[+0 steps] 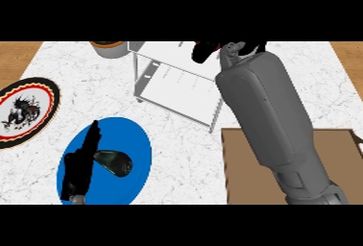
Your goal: Pick the bell pepper from the tray and place it in the tiered basket
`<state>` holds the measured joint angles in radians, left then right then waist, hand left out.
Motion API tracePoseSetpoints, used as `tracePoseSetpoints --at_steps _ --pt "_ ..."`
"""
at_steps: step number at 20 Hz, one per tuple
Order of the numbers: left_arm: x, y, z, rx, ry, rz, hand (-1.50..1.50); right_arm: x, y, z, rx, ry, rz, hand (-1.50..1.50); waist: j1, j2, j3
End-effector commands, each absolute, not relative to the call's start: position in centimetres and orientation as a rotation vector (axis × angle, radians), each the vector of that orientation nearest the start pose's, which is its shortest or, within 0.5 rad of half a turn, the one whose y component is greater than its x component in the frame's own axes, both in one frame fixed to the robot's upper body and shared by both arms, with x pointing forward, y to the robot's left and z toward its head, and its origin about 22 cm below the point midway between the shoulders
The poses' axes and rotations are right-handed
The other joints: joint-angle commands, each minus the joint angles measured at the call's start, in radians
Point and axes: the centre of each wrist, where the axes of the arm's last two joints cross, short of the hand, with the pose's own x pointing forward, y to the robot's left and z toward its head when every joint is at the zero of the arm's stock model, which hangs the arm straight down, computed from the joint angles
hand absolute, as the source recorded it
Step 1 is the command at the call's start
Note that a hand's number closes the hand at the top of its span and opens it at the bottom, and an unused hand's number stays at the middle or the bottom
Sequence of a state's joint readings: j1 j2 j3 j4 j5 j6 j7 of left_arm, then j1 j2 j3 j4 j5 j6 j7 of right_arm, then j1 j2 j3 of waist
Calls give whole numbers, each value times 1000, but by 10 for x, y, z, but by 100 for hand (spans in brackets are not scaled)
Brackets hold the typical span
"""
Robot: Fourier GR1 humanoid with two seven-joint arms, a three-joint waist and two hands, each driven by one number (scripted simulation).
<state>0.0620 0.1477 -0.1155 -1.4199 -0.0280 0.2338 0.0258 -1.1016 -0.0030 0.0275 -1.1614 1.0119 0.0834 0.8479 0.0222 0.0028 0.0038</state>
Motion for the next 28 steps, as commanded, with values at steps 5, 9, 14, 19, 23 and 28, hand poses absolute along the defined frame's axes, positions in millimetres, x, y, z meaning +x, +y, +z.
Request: tracePoseSetpoints --at_steps 5,9,14,19,23,28 --pt "220 246 -37 237 -1319 -41 0 421 -56 198 -1039 -1317 605 150 4 2 -4" --pt "222 225 -55 232 -1316 -64 0 430 -78 181 -830 -1346 370 150 20 11 -3" --pt "211 235 -58 215 -1310 -55 0 435 -80 176 -655 -1384 232 -150 24 8 -4" --pt "212 239 -51 243 -1329 -47 0 426 -76 179 -522 -1511 64 -150 14 0 -3" --pt "217 245 -44 263 -1298 -26 0 424 -82 193 -557 -1644 -73 -150 -10 -4 -3" --pt "214 255 -44 248 -1291 2 0 429 -133 204 -763 -1631 -299 -150 -37 -11 -4"
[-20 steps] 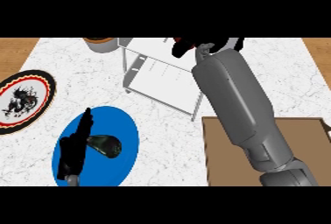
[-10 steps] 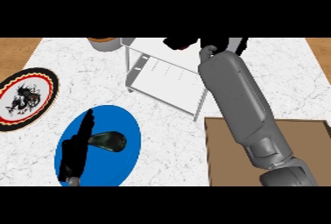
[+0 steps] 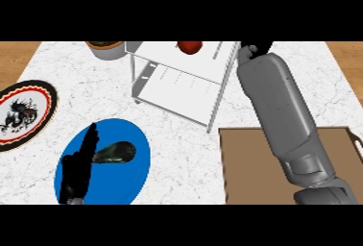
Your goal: Pick the bell pepper from the tray and place it in the tiered basket
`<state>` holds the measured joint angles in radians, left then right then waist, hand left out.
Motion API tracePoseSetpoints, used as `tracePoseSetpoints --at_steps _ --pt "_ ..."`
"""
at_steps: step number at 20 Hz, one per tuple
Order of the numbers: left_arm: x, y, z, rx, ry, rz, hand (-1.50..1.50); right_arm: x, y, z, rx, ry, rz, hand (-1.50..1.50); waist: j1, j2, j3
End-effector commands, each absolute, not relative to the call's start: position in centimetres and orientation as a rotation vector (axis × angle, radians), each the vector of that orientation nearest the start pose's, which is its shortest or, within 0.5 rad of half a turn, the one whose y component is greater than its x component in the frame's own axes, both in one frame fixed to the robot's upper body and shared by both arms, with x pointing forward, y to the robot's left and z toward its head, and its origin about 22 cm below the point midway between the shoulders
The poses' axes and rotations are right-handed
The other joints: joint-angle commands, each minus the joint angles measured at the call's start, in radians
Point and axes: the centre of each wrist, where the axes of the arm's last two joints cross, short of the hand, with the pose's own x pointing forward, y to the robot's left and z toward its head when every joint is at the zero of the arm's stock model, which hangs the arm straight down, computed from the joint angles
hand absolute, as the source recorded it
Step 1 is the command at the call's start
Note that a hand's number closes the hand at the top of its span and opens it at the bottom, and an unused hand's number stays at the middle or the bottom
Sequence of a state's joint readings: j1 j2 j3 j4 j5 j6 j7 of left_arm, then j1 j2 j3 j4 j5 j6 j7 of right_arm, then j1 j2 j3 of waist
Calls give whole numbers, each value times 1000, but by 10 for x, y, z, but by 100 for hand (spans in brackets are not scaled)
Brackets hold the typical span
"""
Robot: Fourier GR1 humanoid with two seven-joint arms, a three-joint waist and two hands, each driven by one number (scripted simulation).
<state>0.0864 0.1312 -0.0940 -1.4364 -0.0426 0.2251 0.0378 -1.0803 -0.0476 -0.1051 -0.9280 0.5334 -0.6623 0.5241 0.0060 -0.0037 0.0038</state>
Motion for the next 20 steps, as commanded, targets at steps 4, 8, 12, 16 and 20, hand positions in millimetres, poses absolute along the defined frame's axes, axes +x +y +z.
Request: tracePoseSetpoints --at_steps 4,8,12,16,20 --pt "208 241 -57 276 -1270 14 0 410 -184 217 -789 -1572 -399 -150 -50 -11 -4" --pt "200 249 -53 287 -1274 27 0 369 -251 218 -795 -1548 -418 -150 -79 -20 -3" --pt "199 268 -55 324 -1271 35 0 314 -299 209 -784 -1539 -396 -150 -81 -17 -3" --pt "195 260 -53 293 -1269 35 0 256 -349 228 -791 -1572 -370 -150 -75 -13 -2" --pt "184 258 -63 293 -1287 35 0 203 -390 219 -736 -1569 -351 -150 -67 -9 -2"
